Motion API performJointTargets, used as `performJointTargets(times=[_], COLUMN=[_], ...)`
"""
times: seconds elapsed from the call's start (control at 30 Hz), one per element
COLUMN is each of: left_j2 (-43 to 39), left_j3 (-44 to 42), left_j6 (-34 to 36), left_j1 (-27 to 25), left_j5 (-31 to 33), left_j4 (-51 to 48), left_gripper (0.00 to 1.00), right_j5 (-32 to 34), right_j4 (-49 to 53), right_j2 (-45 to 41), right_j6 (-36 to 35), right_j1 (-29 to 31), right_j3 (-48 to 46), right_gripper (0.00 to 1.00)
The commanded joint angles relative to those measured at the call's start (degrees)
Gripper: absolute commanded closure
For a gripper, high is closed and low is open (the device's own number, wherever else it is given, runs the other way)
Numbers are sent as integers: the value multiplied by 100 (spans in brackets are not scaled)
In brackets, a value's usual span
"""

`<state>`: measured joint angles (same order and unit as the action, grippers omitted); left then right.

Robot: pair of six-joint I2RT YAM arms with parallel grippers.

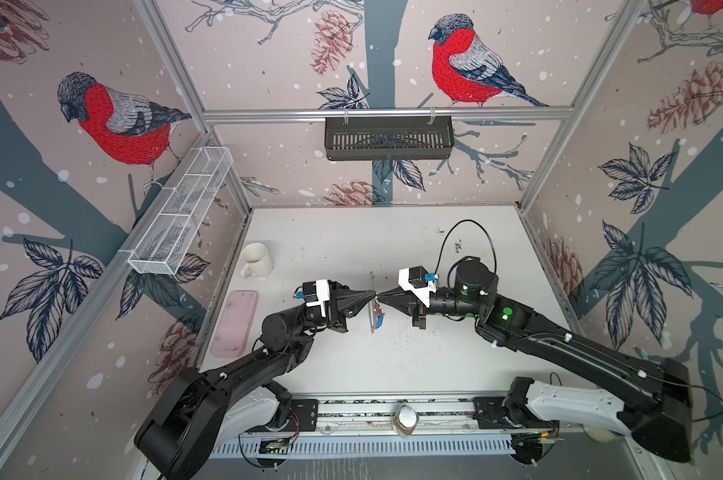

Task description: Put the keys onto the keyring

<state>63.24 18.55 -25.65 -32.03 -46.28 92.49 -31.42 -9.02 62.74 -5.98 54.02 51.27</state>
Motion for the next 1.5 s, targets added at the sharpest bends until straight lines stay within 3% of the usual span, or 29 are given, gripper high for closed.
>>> performJointTargets(times=[0.0,0.73,1.0,1.47], left_j2=[32,160,140,141], left_j3=[7,9,-9,-84], left_j6=[-133,-337,-335,-379], left_j1=[4,73,74,142], left_j5=[-83,-156,-161,-90], left_j4=[784,1078,1083,1070], left_gripper=[100,100,100,100], right_j5=[-61,103,89,158], right_j4=[-91,-241,-165,190], right_j2=[6,50,136,140], right_j6=[10,77,30,-206], right_j1=[47,47,47,32], right_j3=[76,144,206,362], right_gripper=[92,88,99,100])
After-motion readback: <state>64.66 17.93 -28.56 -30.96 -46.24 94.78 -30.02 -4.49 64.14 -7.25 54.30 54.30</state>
